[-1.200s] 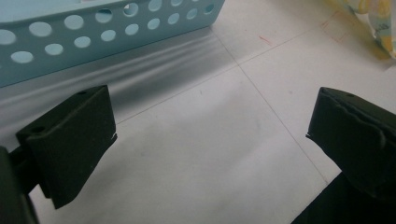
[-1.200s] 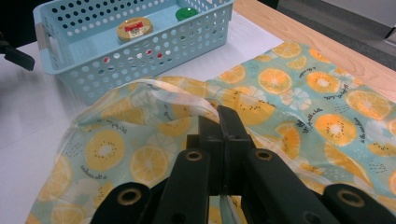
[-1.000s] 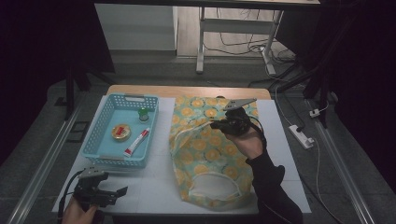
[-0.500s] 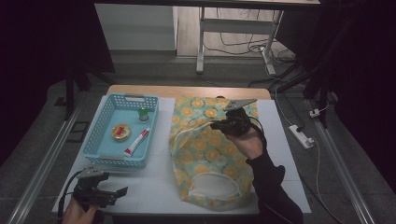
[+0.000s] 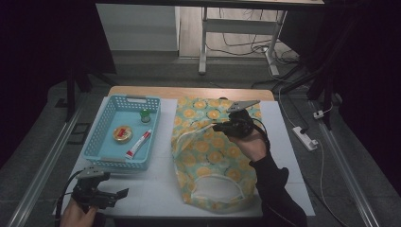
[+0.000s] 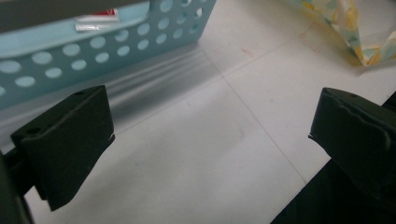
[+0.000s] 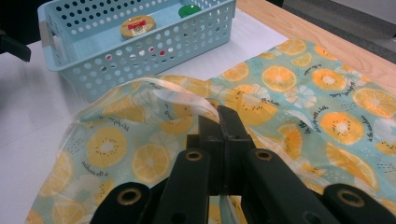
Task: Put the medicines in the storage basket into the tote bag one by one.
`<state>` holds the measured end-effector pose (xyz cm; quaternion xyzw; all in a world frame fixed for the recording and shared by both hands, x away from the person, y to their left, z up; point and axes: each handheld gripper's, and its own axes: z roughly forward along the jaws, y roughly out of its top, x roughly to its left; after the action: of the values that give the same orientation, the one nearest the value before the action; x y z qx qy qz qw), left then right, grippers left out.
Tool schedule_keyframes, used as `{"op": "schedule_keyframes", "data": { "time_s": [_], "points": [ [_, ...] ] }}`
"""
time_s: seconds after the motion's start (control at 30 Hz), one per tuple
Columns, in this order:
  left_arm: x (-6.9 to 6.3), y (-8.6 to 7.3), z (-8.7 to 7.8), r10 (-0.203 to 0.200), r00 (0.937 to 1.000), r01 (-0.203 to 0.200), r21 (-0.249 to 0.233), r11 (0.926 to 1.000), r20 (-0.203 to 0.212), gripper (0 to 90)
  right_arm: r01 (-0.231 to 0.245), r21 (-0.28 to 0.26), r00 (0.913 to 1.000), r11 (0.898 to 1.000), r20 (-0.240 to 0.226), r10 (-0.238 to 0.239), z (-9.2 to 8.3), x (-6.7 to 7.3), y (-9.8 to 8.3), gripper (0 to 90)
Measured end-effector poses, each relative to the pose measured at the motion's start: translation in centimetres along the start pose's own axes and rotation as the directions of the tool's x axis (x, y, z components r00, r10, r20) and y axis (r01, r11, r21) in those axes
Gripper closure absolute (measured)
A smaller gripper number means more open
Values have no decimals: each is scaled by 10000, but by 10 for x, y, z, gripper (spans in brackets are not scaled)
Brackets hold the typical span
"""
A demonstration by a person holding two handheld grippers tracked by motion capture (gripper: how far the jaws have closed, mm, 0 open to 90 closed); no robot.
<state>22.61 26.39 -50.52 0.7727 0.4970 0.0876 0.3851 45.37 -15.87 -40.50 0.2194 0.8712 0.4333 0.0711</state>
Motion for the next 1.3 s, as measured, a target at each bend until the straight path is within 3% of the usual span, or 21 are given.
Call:
{"op": "schedule_keyframes", "data": {
  "time_s": [0.27, 0.67, 1.1, 1.2, 1.3],
  "points": [
    [2, 6, -4, 73, 9994, -64, -253, 9997, 343, 0, -47, -1, 10000, 10000, -80, 47, -1, -1, 0, 900],
    [5, 15, -4, 303, 9985, -282, -470, 9985, 449, 0, -68, -59, 9998, 10000, -168, 67, -3, -3, -1, 900],
    [14, 35, 0, 603, 9981, -599, -348, 9976, 109, 0, -80, -17, 9999, 10000, -148, 79, -2, -4, -1, 900],
    [16, 40, -2, 491, 9982, -472, -505, 9976, 358, 0, -67, -29, 9999, 10000, -142, 67, -2, -4, -1, 900],
    [17, 44, -3, 558, 9983, -548, -624, 9965, 153, 0, -75, -44, 9999, 10000, -138, 74, -3, -4, -1, 900]
  ]
}}
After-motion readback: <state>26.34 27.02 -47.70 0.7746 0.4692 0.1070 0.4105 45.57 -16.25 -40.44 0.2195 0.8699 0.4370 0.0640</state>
